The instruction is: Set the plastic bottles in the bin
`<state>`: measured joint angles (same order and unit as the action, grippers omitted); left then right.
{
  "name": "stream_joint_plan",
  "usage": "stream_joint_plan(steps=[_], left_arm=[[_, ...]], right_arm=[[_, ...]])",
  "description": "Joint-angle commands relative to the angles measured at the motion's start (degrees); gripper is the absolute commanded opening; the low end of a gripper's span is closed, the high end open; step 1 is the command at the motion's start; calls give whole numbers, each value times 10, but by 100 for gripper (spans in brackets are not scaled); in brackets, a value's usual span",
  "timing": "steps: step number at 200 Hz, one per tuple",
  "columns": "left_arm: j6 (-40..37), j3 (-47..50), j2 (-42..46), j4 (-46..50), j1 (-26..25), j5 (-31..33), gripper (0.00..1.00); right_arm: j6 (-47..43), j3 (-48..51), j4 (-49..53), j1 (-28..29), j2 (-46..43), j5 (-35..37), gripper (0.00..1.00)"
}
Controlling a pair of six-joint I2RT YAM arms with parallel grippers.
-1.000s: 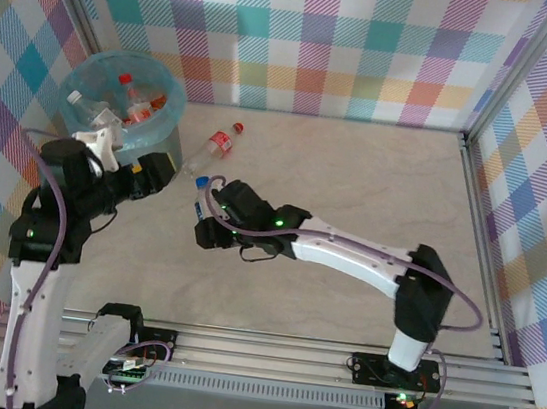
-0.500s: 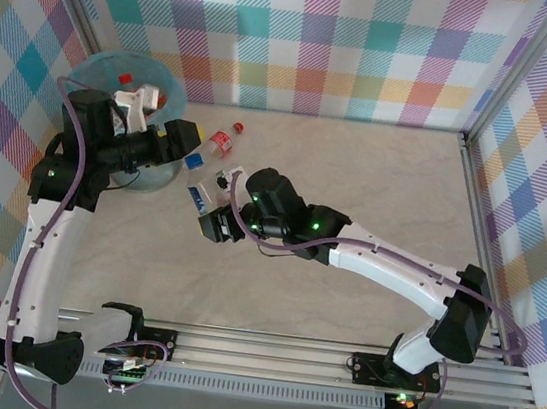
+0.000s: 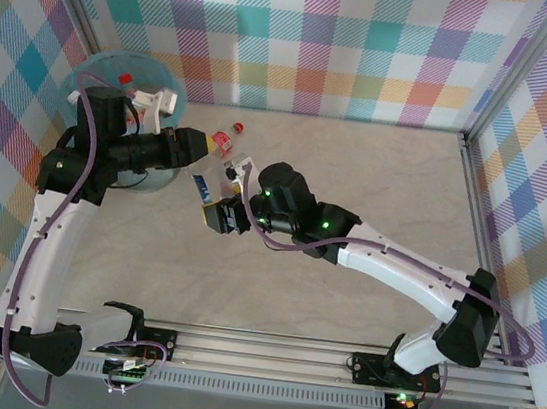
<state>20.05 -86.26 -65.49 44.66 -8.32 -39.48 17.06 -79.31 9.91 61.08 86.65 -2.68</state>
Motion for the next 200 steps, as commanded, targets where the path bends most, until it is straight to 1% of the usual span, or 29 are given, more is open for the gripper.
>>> stream_joint_plan(steps=[1, 12, 25, 36, 40, 51, 61, 71, 82, 86, 101, 117, 134, 150, 170, 179, 200], left_arm=[[-10, -23, -5, 2, -10, 2, 36], [-10, -27, -8, 1, -11, 4, 31], [-10, -33, -13, 1, -13, 6, 23], [-7, -39, -15, -2, -14, 14, 18], [-5, -40, -16, -3, -14, 18, 15], [-1, -46, -17, -6, -14, 32, 7], [5, -54, -18, -9, -14, 51, 0], [9, -65, -18, -12, -14, 80, 0], [10, -81, -19, -15, -14, 123, 0], [9, -88, -19, -15, -14, 142, 0], [-3, -127, -30, -9, -9, 213, 0], [-27, -181, -53, 7, 5, 291, 0], [-51, -240, -88, 22, 37, 359, 0], [-62, -286, -127, 23, 91, 389, 0], [-51, -346, -187, 32, 170, 389, 0], [-49, -364, -212, 28, 194, 390, 0], [-48, -379, -257, -12, 242, 368, 0]], right_arm=[[-8, 5, -25, -4, -18, -8, 59], [-8, 6, -27, -6, -18, -8, 59], [-8, 6, -29, -6, -17, -10, 60], [-9, 5, -29, -7, -17, -11, 62], [-9, 4, -29, -7, -16, -11, 63], [-11, 1, -29, -7, -15, -11, 66], [-11, -4, -29, -8, -13, -7, 71], [-11, -12, -27, -8, -10, 2, 81], [-8, -26, -20, -8, -5, 33, 96], [-8, -30, -18, -8, -4, 46, 100], [-9, -43, -16, -9, 1, 85, 100], [-13, -52, -21, -13, 4, 102, 100], [-21, -65, -22, -14, 8, 107, 100], [-26, -76, -20, -13, 13, 105, 100], [-22, -81, -18, -14, 14, 94, 100], [-16, -80, -19, -13, 14, 90, 99], [5, -78, -15, -14, 18, 76, 100]])
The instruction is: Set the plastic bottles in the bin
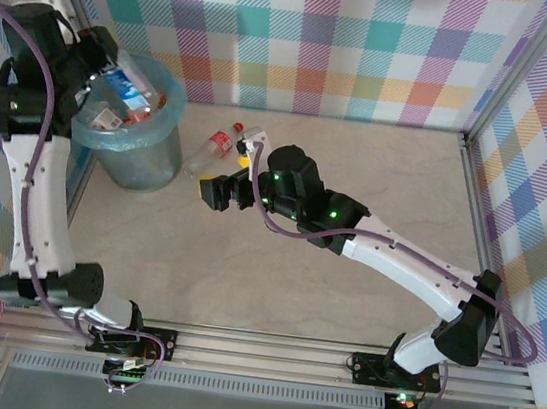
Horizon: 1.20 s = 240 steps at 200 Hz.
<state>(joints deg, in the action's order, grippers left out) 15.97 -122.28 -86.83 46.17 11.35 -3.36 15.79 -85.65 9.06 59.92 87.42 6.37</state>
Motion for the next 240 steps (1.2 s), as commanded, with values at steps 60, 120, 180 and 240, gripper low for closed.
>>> stream_joint_plan(steps=[60, 120, 180, 240], left_arm=[[42, -25, -110, -90, 147, -16, 0], [4, -13, -156, -158, 149, -46, 0], [-48, -39, -220, -179, 145, -126, 0], [-78, -30, -240, -157, 125, -117, 58]], right_arm=[[83, -69, 14, -2, 94, -112, 100], [99, -238, 30, -2, 237, -183, 100], [111, -275, 32, -2, 266, -183, 100], [111, -251, 32, -2, 253, -171, 100]])
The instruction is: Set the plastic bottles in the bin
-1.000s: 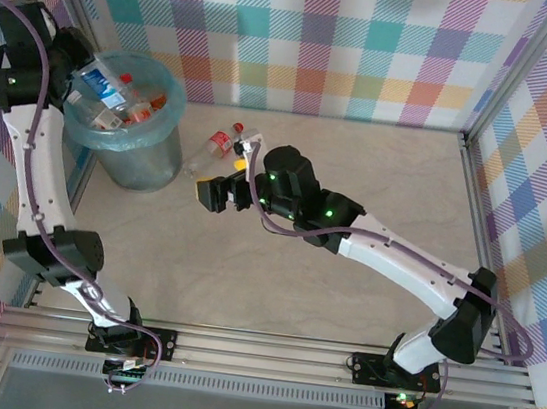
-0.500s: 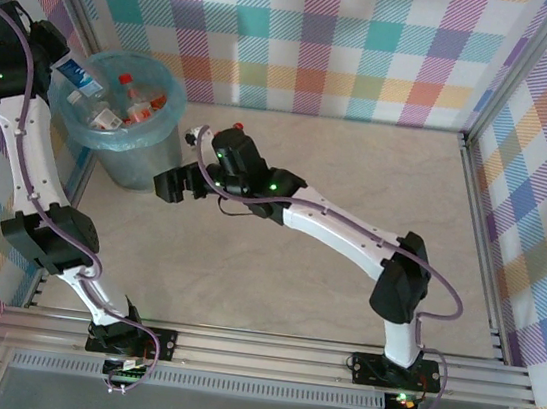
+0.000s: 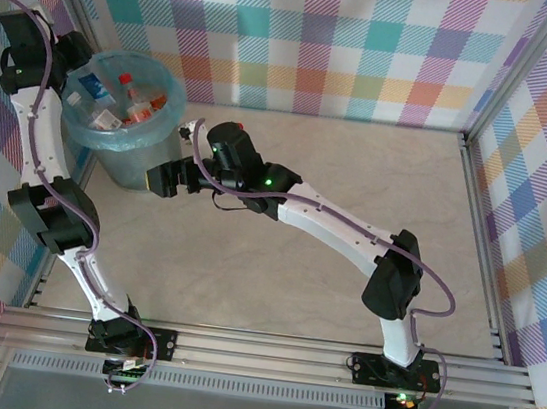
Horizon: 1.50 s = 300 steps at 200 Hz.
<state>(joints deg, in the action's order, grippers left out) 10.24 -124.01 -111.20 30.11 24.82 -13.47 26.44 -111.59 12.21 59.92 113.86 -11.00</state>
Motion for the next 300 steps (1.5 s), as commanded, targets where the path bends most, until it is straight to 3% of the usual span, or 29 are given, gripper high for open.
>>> stream_joint_plan(steps=[1, 74, 115, 148, 200, 220, 239, 249, 300], left_arm=[[-21, -13, 4, 4, -9, -16, 58], [-26, -12, 11, 28, -28, -22, 57], [-7, -33, 30, 83, -33, 10, 55], [27, -23, 131, 100, -33, -22, 56], [10, 56, 315, 186, -33, 34, 57], [6, 105, 363, 215, -40, -8, 55], [-7, 162, 404, 216, -79, -40, 55], [-24, 179, 414, 226, -132, -34, 55], [-91, 198, 334, 284, -398, 157, 59]], right_arm=[[4, 8, 1, -2, -12, 3, 100], [-5, 17, 4, -4, -18, 11, 100], [3, 16, 38, -20, -23, 37, 100], [37, 18, 77, -62, -40, 68, 100], [57, 43, 103, -116, -62, 88, 100], [44, 57, 95, -129, -70, 77, 99], [39, 56, 110, -149, -69, 67, 100], [39, 56, 118, -161, -68, 62, 100], [46, 77, 142, -211, -64, 32, 99]])
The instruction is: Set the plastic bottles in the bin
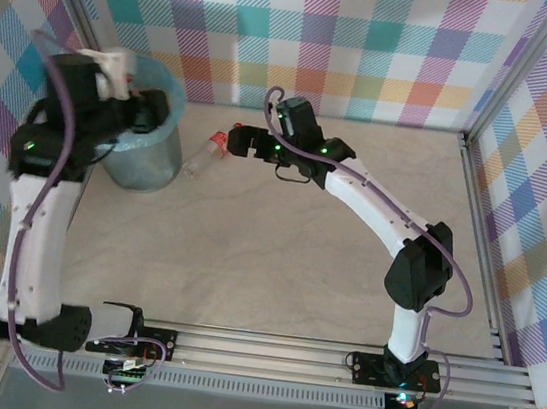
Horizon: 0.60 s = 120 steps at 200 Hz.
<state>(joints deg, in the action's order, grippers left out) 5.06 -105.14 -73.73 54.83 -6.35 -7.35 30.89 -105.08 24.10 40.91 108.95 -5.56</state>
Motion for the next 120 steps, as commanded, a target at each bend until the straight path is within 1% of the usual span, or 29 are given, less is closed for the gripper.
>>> stream_joint_plan(steps=[1, 9, 23, 34, 46, 59, 72, 89, 101, 107, 120], left_arm=[[-40, 9, -44, 37, -89, 98, 60], [-39, 4, -75, 36, -111, 110, 61], [-45, -31, -146, 52, -142, 132, 63], [-47, -79, -214, 71, -161, 156, 63], [-50, -141, -289, 94, -173, 167, 63], [-50, -221, -370, 115, -176, 171, 64], [-50, -301, -450, 135, -176, 196, 66], [-53, -419, -554, 165, -175, 221, 71], [-54, -498, -623, 182, -173, 235, 78], [-53, -519, -646, 176, -171, 237, 78], [-49, -513, -673, 141, -164, 248, 81]], right_arm=[[2, 13, 24, -21, -15, -22, 99], [1, 21, 28, -28, -18, -22, 99], [3, 46, 33, -40, -30, -19, 99], [9, 73, 32, -50, -43, -19, 99], [14, 105, 30, -60, -59, -19, 99], [16, 138, 29, -67, -76, -17, 98], [17, 167, 30, -72, -91, -16, 98], [15, 194, 36, -76, -106, -16, 98], [11, 209, 42, -78, -113, -16, 98], [10, 215, 43, -79, -117, -16, 98], [8, 223, 49, -79, -121, -19, 98]])
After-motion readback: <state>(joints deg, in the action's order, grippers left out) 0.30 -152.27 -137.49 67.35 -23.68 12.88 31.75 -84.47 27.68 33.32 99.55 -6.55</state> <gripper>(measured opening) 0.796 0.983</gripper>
